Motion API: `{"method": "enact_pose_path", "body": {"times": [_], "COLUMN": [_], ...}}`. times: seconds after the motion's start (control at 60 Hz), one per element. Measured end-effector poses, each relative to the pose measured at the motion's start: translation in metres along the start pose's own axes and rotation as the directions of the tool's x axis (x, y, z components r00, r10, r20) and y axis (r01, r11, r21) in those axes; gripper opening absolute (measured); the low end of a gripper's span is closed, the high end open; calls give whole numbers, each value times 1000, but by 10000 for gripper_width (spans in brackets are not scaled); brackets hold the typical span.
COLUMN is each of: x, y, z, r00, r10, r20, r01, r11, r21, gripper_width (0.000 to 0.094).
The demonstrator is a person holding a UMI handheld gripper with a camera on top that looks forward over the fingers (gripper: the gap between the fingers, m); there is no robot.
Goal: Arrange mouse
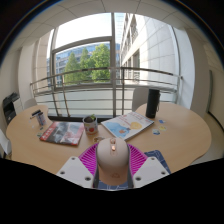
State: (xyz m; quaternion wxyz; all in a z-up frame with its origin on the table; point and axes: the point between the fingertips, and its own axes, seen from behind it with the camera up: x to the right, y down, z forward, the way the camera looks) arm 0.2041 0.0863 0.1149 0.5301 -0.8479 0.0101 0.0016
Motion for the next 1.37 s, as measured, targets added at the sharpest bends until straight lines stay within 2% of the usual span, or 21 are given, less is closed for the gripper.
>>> {"method": "enact_pose_path", "body": {"times": [0.017,0.117,0.167,0.183,0.25,0.35,0.433,0.483,0.567,0.85,1.083,1.367], "x": [5,36,43,49,53,51,46,45,43,25,4,-4], "y": [-3,57,79,97,116,117,109,103,84,33,31,45], "z": [-2,19,25,38,35,36,24,12,-14,-176,-281,-320], "r00": [1000,999,999,999,999,999,998,998,998,994,994,993], "r10": [0,-39,-36,-33,-30,-49,-52,-52,-56,-83,-74,-79], "r20": [-10,-16,-10,-13,-13,6,24,19,6,-65,-86,-88], "r01": [0,36,34,30,27,49,56,55,56,78,71,74], "r11": [1000,989,984,984,976,977,976,978,983,994,997,996], "r21": [-27,-144,-175,-178,-215,-207,-209,-201,-174,-75,-35,-52], "gripper_width": [385,387,393,409,461,598,864,826,860,851,850,852]}}
